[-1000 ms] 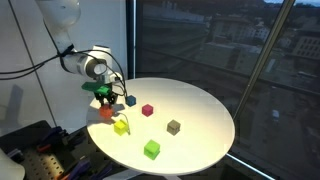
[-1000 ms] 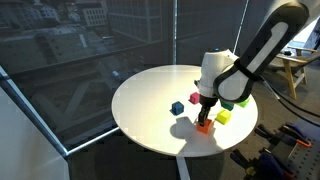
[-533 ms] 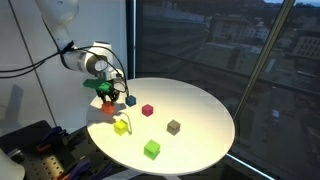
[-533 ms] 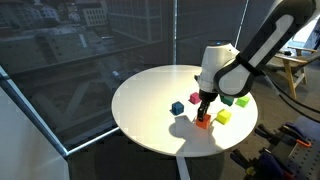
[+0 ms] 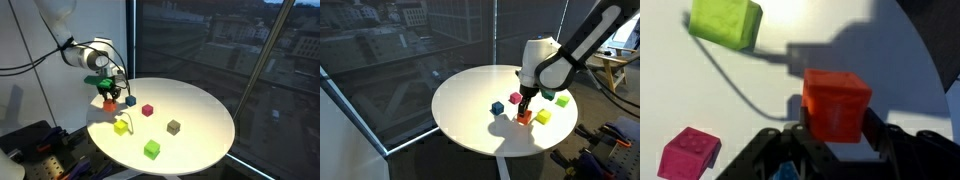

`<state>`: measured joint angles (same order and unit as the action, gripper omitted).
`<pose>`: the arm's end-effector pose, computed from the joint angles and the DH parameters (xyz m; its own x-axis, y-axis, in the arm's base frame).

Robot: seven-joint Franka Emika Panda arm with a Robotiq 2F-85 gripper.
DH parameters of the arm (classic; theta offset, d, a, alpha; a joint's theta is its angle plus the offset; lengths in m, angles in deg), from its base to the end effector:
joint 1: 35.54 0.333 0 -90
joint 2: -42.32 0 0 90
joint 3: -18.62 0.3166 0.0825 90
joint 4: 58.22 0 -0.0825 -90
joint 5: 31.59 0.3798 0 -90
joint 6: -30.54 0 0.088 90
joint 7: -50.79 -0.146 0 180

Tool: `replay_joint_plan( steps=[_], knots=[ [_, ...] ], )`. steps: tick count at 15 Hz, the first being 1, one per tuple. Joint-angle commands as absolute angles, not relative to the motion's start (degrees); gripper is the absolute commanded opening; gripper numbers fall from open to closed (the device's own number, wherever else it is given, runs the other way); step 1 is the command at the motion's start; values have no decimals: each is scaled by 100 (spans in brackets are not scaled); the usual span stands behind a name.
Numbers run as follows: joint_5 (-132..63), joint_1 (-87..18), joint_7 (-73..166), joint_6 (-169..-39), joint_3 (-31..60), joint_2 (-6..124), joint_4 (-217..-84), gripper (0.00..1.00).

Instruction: Put the orange toy block on top of the light green toy block

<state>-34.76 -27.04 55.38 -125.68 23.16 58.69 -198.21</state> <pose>0.4707 0.1128 0.1529 0.9376 0.3477 -0.0010 0.3477 -0.9376 -0.0001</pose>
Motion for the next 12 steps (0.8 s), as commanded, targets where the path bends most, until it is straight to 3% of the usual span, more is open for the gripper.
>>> replay_joint_plan(
  steps=[1,12],
  knots=[
    [-3627,-2755,5421,-12289,2293,5580,-19882,30],
    [-3415,-3035,5679,-12035,2352,5197,-20044,30]
  ],
)
